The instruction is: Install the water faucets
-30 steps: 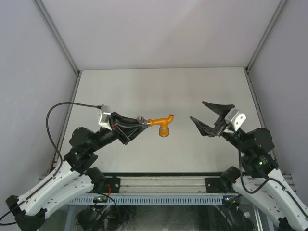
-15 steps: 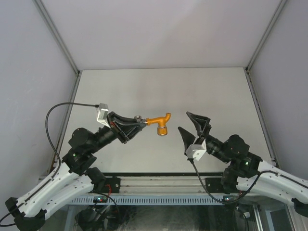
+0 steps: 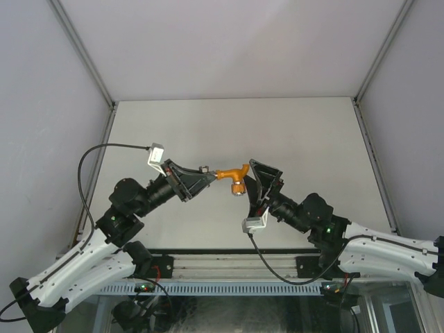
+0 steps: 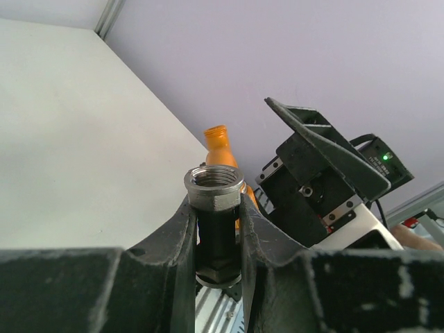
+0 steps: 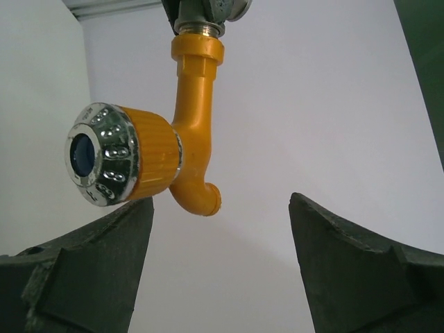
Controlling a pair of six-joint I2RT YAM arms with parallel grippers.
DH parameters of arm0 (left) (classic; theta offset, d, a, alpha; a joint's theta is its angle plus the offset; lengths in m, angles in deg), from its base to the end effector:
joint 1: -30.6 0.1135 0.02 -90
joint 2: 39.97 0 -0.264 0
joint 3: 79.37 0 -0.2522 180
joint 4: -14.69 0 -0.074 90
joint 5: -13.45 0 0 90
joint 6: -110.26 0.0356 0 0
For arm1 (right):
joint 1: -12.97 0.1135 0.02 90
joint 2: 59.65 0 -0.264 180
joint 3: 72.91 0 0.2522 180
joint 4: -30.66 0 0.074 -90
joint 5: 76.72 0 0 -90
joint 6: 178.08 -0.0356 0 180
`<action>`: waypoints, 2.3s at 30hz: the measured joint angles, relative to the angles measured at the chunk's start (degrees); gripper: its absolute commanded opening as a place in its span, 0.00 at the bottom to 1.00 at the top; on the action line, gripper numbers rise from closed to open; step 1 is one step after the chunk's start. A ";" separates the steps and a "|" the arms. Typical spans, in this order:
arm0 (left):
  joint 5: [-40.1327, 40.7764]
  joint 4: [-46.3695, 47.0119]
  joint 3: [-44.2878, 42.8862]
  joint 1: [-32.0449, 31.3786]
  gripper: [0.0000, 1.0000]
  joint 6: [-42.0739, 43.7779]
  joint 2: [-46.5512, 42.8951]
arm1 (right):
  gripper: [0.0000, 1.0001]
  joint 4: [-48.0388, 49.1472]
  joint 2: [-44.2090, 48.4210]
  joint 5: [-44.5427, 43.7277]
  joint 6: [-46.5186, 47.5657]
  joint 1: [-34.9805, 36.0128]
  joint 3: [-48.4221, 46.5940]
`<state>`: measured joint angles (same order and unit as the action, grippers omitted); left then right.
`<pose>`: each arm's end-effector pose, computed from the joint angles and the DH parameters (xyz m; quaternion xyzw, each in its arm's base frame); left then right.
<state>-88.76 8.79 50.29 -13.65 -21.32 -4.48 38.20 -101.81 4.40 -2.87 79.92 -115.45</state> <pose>0.1067 -0.1145 0.3483 0.0959 0.6440 -0.5653 0.5065 0.0773 0.1677 0.3074 -0.6213 0.2142 -0.1695 0.7344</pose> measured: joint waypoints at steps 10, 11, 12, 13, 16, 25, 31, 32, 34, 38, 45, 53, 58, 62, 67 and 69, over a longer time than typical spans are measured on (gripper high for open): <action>0.26 1.68 0.00 0.35 0.00 -6.03 1.01 | 0.63 3.45 -3.21 1.27 1.07 0.02 0.02; 0.42 1.99 0.00 0.44 0.00 -6.40 1.03 | 0.59 3.69 -3.48 1.27 1.01 0.02 0.02; 0.55 2.21 0.00 0.46 0.00 -6.60 1.05 | 0.55 3.85 -3.72 1.29 0.98 -0.02 0.02; 0.63 2.38 0.00 0.48 0.00 -6.93 1.09 | 0.50 4.02 -3.89 1.38 0.94 -0.04 0.02; 0.76 3.28 0.00 0.52 0.00 -7.39 1.11 | 0.37 4.28 -4.24 1.51 0.87 -0.09 0.02; 0.35 0.07 -2.49 0.66 0.00 -6.58 2.34 | 0.12 2.47 -2.67 2.99 -1.77 -0.85 -0.20; -1.44 -0.68 -3.41 0.66 0.00 -4.83 2.75 | 0.12 -3.21 -0.39 6.58 -9.40 -2.45 -2.56; -1.68 -0.63 -3.41 0.66 0.00 -4.72 2.75 | 0.10 -3.63 -0.11 6.93 -10.58 -2.54 -2.69; -2.21 -0.76 -3.41 0.66 0.00 -4.31 2.78 | 0.09 -5.07 0.66 8.35 -14.29 -3.21 -2.93; -3.43 -0.55 -3.43 0.66 0.00 -3.28 3.02 | 0.07 -9.86 1.97 14.23 -23.65 -6.69 -5.35; -6.71 1.20 -4.59 0.66 0.00 -0.76 3.04 | 0.06 -14.36 3.43 29.20 -43.91 -15.34 -10.40; -8.11 2.23 -4.79 0.61 0.00 -0.94 2.97 | 0.32 -16.02 3.43 35.32 -56.13 -18.73 -12.26; -8.92 3.19 -4.79 0.31 0.00 -2.51 3.58 | 0.44 -15.85 3.41 37.64 -56.94 -18.45 -12.35; -9.07 3.56 -4.79 0.26 0.00 -3.37 4.55 | 0.44 -15.85 3.04 39.06 -56.81 -18.38 -12.35; -9.27 3.61 -4.79 0.26 0.01 -3.93 4.61 | 0.43 -15.65 2.64 39.19 -56.76 -18.25 -12.35; -9.35 3.61 -4.79 0.26 0.00 -4.00 4.61 | 0.40 -15.54 2.54 39.15 -56.83 -18.21 -12.35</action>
<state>-98.12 12.40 45.50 -13.38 -25.32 0.13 22.66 -99.27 43.54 -59.70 61.72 -127.80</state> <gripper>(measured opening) 0.272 0.438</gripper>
